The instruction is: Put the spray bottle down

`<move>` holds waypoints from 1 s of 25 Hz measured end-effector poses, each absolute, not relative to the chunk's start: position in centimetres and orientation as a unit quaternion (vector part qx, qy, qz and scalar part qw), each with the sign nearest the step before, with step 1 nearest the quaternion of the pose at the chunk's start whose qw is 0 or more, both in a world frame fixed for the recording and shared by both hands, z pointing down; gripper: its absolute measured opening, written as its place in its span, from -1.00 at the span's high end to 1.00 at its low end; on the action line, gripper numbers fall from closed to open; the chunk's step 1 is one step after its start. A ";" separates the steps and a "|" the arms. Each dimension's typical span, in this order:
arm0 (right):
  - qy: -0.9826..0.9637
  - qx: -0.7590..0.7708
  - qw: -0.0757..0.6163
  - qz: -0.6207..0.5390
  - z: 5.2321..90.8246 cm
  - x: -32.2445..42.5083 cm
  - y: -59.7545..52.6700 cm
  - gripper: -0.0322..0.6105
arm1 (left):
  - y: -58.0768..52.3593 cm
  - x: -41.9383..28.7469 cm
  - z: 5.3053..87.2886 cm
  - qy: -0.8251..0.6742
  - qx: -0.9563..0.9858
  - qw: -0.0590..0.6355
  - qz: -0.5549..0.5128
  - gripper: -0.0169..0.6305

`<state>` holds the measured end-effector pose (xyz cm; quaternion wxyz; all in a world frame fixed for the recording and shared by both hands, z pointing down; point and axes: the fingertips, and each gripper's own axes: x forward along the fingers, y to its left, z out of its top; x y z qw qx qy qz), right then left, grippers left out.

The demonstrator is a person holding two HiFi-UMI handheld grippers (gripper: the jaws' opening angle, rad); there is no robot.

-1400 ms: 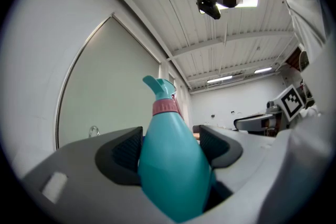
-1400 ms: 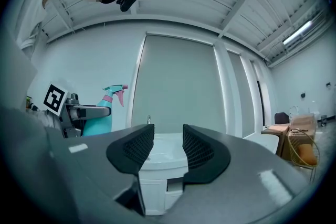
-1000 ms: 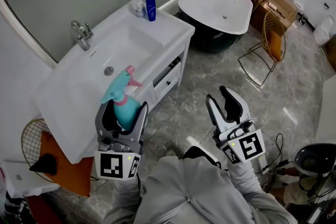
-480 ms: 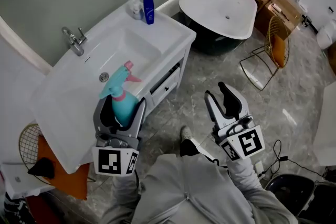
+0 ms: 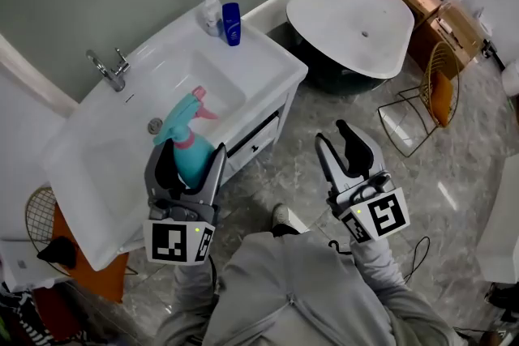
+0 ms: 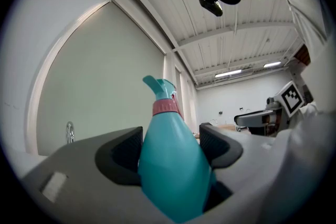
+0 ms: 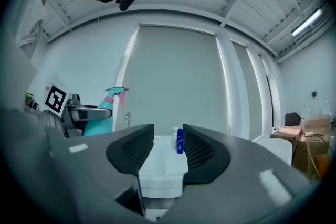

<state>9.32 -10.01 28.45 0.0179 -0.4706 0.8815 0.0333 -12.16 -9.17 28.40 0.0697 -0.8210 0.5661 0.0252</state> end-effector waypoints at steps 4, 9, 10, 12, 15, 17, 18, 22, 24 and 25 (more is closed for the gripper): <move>0.889 -0.458 0.019 0.028 28.8 10.3 -12.9 0.40 | -11.5 -11.1 28.7 0.577 -0.813 0.067 0.021 -0.26; 0.895 -0.444 0.023 0.026 29.0 11.4 -16.1 0.40 | -14.5 -9.7 29.1 0.588 -0.806 0.066 0.016 -0.26; 0.897 -0.442 0.023 0.026 29.1 11.6 -16.7 0.40 | -15.1 -9.4 29.1 0.589 -0.806 0.066 0.016 -0.26; 0.899 -0.437 0.023 0.026 29.2 12.1 -17.8 0.40 | -16.3 -8.8 29.2 0.588 -0.806 0.068 0.015 -0.26; 0.900 -0.435 0.025 0.024 29.4 12.7 -19.2 0.40 | -18.2 -7.9 29.4 0.585 -0.808 0.068 0.018 -0.26; 0.900 -0.436 0.027 0.020 29.6 13.2 -19.8 0.40 | -19.3 -7.4 29.6 0.583 -0.810 0.063 0.019 -0.26; 0.899 -0.436 0.027 0.018 29.7 13.4 -20.1 0.40 | -19.8 -7.2 29.6 0.582 -0.810 0.061 0.020 -0.26; 0.898 -0.438 0.024 0.014 30.0 14.2 -21.1 0.40 | -21.9 -6.5 29.7 0.580 -0.812 0.064 0.020 -0.26; 0.898 -0.439 0.022 0.013 30.2 14.4 -21.6 0.40 | -23.0 -6.4 29.9 0.580 -0.812 0.066 0.017 -0.26; 0.898 -0.440 0.021 0.012 30.4 14.4 -21.8 0.40 | -23.5 -6.3 30.0 0.580 -0.812 0.067 0.015 -0.26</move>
